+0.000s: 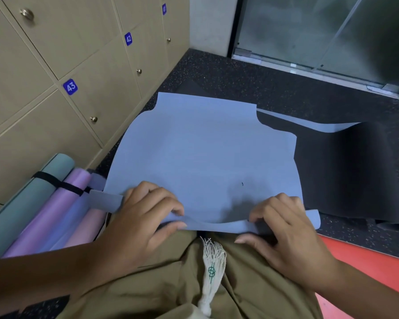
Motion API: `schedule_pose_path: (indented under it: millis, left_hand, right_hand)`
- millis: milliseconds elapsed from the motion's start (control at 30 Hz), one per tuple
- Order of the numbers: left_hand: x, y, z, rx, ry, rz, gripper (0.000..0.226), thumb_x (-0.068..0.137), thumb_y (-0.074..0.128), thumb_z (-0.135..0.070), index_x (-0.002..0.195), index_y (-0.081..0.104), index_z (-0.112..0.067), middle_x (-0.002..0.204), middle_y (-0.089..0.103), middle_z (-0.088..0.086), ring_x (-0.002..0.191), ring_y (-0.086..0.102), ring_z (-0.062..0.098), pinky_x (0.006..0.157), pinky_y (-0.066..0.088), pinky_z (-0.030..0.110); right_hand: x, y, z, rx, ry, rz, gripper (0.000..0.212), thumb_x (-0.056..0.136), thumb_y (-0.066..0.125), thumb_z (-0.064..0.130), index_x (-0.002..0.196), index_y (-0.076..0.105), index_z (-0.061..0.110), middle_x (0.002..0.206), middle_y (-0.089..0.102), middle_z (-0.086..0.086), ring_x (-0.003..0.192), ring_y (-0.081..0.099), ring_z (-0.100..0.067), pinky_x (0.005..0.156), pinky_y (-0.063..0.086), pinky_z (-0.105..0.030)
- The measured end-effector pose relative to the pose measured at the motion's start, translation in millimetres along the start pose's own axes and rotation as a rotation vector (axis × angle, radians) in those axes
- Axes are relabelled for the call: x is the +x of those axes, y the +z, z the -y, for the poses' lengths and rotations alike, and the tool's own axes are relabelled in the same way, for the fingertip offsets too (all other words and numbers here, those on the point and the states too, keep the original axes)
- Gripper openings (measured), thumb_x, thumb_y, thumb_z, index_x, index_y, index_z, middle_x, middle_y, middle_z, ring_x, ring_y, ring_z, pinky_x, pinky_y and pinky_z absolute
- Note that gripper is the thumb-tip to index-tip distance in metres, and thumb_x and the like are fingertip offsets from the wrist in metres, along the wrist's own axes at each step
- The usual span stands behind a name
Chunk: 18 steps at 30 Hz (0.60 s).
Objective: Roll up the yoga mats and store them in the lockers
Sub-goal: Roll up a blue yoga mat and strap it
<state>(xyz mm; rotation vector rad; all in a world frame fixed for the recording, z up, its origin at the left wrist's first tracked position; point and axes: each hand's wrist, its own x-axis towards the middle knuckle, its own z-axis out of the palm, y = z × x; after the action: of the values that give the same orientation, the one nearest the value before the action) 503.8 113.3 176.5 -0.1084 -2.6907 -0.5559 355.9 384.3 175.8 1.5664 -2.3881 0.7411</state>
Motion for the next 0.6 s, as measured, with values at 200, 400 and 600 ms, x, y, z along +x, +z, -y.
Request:
schedule_pose_path:
  millis: [200, 400, 600]
  left_hand:
    - [4.8, -3.5, 7.7, 0.167, 0.130, 0.009, 0.035, 0.093, 0.057, -0.057, 0.106, 0.060, -0.025, 0.109, 0.053, -0.006, 0.096, 0.048, 0.021, 0.081, 0.038, 0.036]
    - [16.8, -7.5, 16.6, 0.380, 0.299, 0.068, 0.048, 0.103, 0.045, -0.055, 0.095, 0.068, -0.014, 0.090, 0.064, 0.000, 0.074, 0.058, 0.025, 0.070, 0.043, 0.039]
    - [19.3, -5.1, 21.2, 0.360, 0.356, 0.103, 0.050, 0.107, 0.046, -0.049, 0.084, 0.069, -0.011, 0.078, 0.058, 0.002, 0.062, 0.053, 0.023, 0.054, 0.050, 0.039]
  right_hand:
    - [7.4, 1.5, -3.9, 0.014, 0.025, 0.017, 0.048, 0.093, 0.063, 0.063, 0.092, 0.055, 0.016, 0.085, 0.053, 0.005, 0.076, 0.041, -0.015, 0.078, 0.029, -0.021]
    - [14.0, 3.5, -4.5, -0.046, 0.017, -0.007, 0.048, 0.093, 0.058, 0.063, 0.087, 0.057, 0.014, 0.078, 0.050, 0.006, 0.072, 0.041, -0.013, 0.073, 0.028, -0.018]
    - [18.9, 6.6, -7.0, -0.124, -0.083, -0.052, 0.050, 0.097, 0.055, 0.056, 0.076, 0.060, 0.011, 0.069, 0.050, 0.003, 0.066, 0.041, -0.015, 0.066, 0.034, -0.026]
